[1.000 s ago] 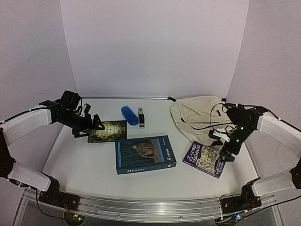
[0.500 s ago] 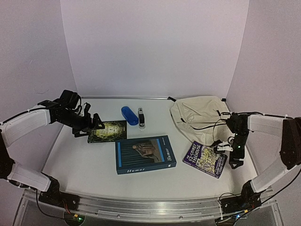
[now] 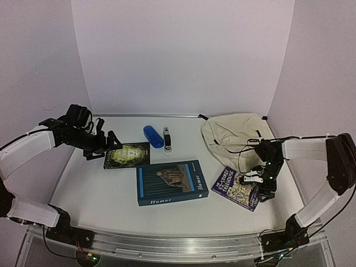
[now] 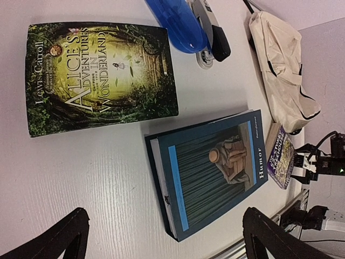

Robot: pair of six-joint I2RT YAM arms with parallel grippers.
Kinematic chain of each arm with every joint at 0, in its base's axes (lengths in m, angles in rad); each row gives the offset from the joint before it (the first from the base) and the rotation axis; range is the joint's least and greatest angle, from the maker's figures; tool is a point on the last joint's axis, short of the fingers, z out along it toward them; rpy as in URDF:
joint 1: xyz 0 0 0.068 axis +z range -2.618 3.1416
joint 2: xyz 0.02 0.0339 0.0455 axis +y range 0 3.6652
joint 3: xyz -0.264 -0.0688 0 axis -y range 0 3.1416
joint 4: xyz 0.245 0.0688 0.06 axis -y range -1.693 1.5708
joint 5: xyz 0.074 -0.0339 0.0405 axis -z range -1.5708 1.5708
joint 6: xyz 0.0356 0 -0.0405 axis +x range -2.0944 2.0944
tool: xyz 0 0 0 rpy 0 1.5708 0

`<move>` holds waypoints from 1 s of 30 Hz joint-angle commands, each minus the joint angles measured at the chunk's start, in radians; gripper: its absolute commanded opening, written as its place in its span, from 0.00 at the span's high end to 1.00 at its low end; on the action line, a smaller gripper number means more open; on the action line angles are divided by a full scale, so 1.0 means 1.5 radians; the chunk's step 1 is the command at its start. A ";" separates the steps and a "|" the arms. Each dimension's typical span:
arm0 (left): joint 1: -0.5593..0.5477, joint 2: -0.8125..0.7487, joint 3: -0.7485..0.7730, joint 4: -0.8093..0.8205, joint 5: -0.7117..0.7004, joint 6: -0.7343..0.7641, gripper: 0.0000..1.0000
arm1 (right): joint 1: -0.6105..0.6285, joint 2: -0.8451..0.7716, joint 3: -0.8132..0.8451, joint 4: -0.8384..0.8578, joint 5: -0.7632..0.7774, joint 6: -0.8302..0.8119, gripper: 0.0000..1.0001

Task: Pack the student bag
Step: Move the book to the center of the board.

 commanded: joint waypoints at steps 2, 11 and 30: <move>0.001 -0.006 0.016 0.002 -0.006 -0.013 0.00 | 0.060 0.046 0.041 0.024 -0.055 0.064 0.19; 0.002 -0.023 0.004 -0.001 -0.011 -0.021 0.00 | 0.194 0.116 0.110 0.051 -0.086 0.172 0.20; 0.003 -0.064 -0.025 -0.007 -0.019 -0.064 0.00 | 0.447 0.380 0.399 0.042 -0.134 0.393 0.15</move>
